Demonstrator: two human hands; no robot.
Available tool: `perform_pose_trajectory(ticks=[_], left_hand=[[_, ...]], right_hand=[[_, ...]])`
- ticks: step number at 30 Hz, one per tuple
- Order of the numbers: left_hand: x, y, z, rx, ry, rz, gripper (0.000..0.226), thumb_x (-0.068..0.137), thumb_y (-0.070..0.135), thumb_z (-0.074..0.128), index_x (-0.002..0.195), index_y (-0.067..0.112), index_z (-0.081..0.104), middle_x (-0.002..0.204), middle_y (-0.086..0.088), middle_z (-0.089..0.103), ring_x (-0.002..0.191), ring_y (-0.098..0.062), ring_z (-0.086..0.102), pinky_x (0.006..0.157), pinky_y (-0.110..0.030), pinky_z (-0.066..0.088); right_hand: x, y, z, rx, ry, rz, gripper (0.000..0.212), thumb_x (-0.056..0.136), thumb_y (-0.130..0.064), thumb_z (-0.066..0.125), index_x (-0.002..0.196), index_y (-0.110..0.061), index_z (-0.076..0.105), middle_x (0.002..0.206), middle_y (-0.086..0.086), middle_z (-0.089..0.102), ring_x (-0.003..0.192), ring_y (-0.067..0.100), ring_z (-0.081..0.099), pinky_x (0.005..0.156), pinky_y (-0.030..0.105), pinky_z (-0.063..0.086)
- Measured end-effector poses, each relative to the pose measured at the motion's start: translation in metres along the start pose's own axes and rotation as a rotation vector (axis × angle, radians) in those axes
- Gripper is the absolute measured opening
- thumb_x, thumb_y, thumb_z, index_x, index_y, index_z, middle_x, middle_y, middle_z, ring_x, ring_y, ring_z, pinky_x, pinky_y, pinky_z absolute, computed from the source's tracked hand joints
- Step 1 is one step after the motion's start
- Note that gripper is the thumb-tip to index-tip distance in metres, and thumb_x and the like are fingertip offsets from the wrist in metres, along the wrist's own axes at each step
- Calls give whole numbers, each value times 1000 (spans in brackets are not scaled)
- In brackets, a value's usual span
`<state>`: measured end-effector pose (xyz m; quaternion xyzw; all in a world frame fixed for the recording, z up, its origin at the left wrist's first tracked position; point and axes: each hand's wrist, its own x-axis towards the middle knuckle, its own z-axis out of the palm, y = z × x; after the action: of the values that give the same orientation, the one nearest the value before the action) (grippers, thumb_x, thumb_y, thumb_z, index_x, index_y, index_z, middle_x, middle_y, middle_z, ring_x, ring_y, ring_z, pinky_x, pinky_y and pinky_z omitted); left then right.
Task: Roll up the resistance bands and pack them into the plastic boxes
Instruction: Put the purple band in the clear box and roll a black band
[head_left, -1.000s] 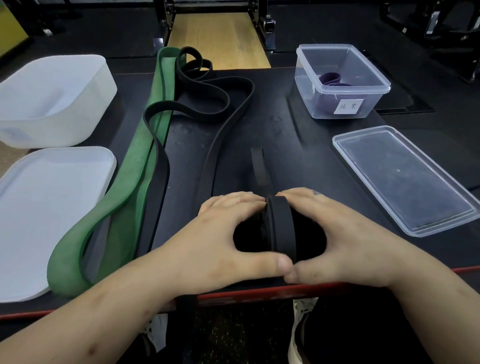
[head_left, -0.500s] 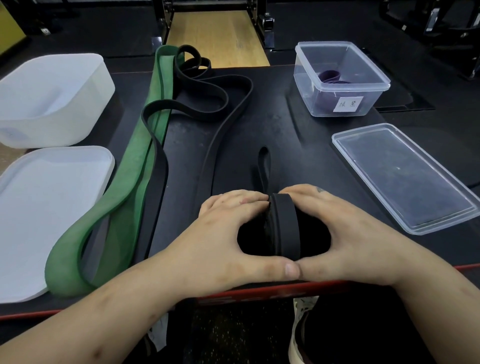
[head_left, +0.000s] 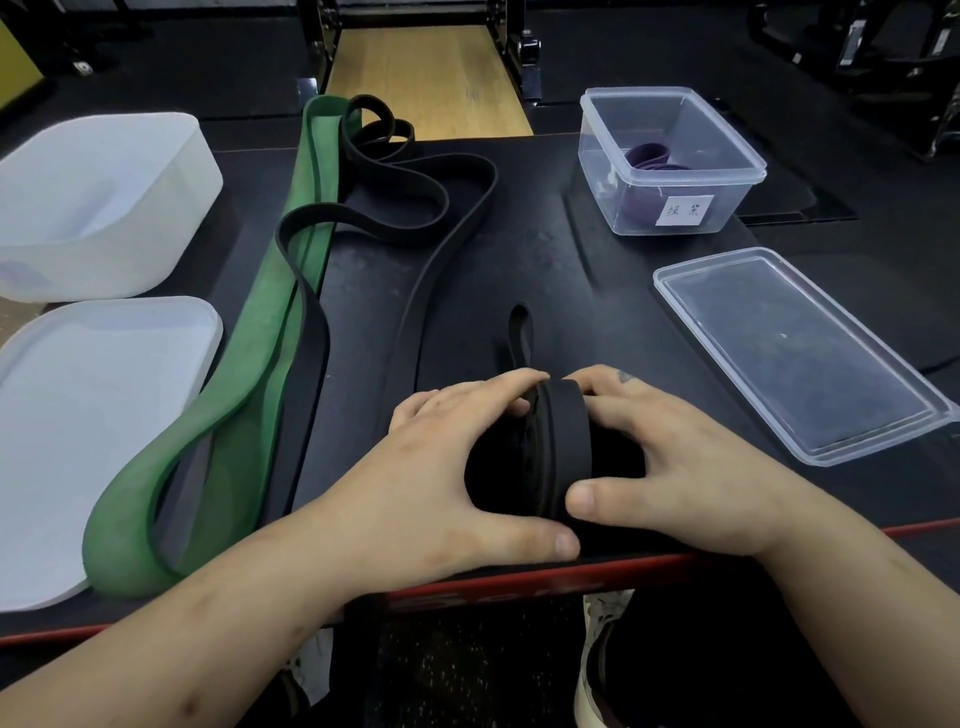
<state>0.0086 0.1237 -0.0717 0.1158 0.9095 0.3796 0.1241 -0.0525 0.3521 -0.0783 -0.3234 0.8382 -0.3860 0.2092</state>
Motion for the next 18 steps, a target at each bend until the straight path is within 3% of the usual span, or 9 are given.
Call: perform_pose_trajectory(ticks=[3,5,8,10,12,15,18], left_hand=[[0,0,-1,-3,4,7,90,52,76,80,116,88,19,129,52,30,138,10,20,105,-21,29],[2,-2,-1,-11,18,9,86,49,80,75,116,89,22,130,53,29,141,7,22,107,-23,30],[4,-6,2,7,44,28,91,50,85,72,132,72,35,138,44,33,146,-2,26,117,-32,32],[5,-6,3,9,47,10,87,49,88,69,128,74,34,138,46,30,145,2,24,118,-30,30],[6,-6,3,-2,38,-2,78,49,89,66,119,81,32,137,48,29,143,4,24,117,-28,29],[9,-8,2,-39,54,5,85,55,87,65,134,62,48,138,37,41,144,-7,32,116,-37,36],[11,-7,3,-84,47,-7,78,58,85,64,131,59,54,135,35,46,141,-10,36,113,-40,38]], right_hand=[[1,1,2,1,-11,6,61,73,-76,61,121,-38,70,132,-18,53,131,6,50,105,33,43],[0,2,4,-7,-7,-5,78,71,-91,54,126,-37,69,134,-18,52,134,7,49,107,33,43],[-2,4,3,-23,24,-4,100,66,-100,47,147,-42,49,141,-23,46,140,1,41,112,30,39],[-4,4,-1,-3,32,30,108,59,-101,52,152,-51,34,145,-29,43,142,-5,36,116,31,37],[-6,3,-5,15,10,39,108,56,-95,65,151,-57,30,148,-30,43,143,-6,36,117,35,37],[-7,1,-5,37,-49,26,110,54,-73,85,149,-58,31,149,-25,45,142,-2,41,115,37,39],[-6,-2,-2,21,-46,-23,101,56,-64,88,144,-57,38,144,-26,47,139,-2,43,110,30,40]])
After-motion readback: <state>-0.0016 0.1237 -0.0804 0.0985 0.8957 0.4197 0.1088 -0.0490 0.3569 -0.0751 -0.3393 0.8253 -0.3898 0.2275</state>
